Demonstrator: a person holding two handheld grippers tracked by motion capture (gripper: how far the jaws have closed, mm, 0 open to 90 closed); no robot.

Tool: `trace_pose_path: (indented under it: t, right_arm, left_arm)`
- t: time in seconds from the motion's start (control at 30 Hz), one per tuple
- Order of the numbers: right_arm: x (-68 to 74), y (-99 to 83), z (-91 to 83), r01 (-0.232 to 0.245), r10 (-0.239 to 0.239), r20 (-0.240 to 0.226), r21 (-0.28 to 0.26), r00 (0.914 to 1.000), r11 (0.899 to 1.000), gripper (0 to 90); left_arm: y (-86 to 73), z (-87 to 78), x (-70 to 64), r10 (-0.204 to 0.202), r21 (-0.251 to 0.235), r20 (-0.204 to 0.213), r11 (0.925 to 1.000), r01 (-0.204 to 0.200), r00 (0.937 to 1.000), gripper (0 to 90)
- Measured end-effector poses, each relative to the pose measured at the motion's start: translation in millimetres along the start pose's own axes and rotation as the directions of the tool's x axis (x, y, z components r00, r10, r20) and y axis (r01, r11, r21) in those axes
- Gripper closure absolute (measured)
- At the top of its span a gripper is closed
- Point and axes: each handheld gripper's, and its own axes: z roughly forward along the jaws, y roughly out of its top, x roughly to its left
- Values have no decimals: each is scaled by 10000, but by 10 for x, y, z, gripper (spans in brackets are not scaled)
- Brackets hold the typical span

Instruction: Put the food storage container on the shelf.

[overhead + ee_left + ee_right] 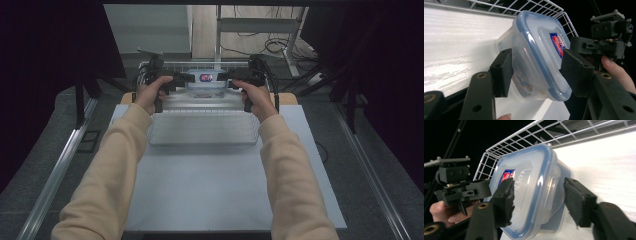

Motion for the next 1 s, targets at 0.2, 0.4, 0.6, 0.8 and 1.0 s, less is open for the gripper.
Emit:
trace_pose_path:
  t: [0.2,0.4,0.6,0.8,1.0]
  right_arm:
    - [129,-44,-20,607,-599,137,-663,9981,9959,165]
    - [364,-213,-229,2433,-2248,1319,-1472,9654,9587,86]
    - [483,-653,-598,4384,-4154,1644,-1436,8946,8872,91]
    - [309,-1304,-911,5426,-5181,1859,-1193,8349,8315,101]
    - [45,-1922,-1133,5988,-5739,2040,-886,7931,7960,131]
  left_arm:
    - [-27,-54,-107,698,-610,-682,9954,-739,9952,218]
    - [-209,-280,-460,2192,-932,-1758,9668,-2379,9597,137]
    - [-766,-554,-724,3722,-895,-2925,9064,-4127,8809,142]
    - [-1511,-625,-736,4481,-632,-3338,8672,-4940,8293,149]
    - [-2120,-638,-660,4833,-181,-3595,8517,-5238,7983,164]
